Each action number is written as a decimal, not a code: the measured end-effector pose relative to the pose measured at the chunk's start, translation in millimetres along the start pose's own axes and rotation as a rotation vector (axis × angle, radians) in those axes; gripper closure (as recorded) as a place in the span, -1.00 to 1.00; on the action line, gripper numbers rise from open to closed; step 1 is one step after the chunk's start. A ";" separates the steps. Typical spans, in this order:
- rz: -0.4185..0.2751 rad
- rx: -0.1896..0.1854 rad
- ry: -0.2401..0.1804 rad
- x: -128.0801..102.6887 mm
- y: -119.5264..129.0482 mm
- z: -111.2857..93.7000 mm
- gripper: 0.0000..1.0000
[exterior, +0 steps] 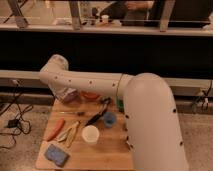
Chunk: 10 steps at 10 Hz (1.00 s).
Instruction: Place towel in purple bowl
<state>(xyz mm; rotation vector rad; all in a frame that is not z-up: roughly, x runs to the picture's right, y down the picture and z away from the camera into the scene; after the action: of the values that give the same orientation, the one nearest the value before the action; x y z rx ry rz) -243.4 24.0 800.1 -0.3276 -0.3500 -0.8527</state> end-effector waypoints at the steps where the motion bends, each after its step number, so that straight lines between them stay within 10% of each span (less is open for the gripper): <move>1: 0.006 0.001 -0.001 11.1 -3.3 12.6 0.89; 10: 0.003 0.007 -0.011 14.1 -8.3 26.9 0.89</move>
<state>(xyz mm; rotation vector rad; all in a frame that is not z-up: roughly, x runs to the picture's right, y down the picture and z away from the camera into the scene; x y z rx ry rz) -245.8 20.7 831.3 -0.3263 -0.3630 -0.8467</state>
